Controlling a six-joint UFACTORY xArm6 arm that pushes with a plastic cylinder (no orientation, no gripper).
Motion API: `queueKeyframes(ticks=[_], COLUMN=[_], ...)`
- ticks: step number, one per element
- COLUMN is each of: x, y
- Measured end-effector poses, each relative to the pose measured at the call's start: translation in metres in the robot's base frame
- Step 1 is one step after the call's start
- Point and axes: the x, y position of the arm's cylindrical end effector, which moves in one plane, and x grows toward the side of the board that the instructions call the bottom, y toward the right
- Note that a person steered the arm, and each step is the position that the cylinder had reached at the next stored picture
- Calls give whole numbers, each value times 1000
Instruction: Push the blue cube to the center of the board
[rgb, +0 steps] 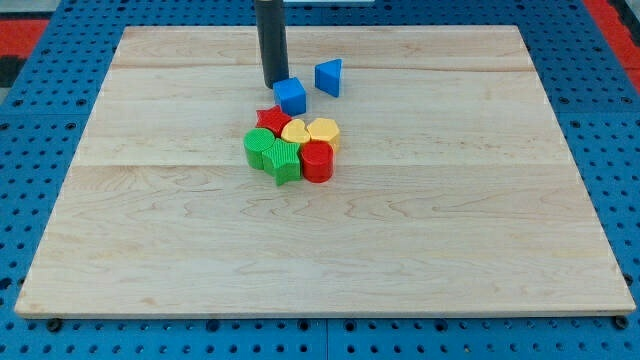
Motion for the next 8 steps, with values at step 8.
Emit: queueKeyframes(ticks=[8], x=[22], y=[10])
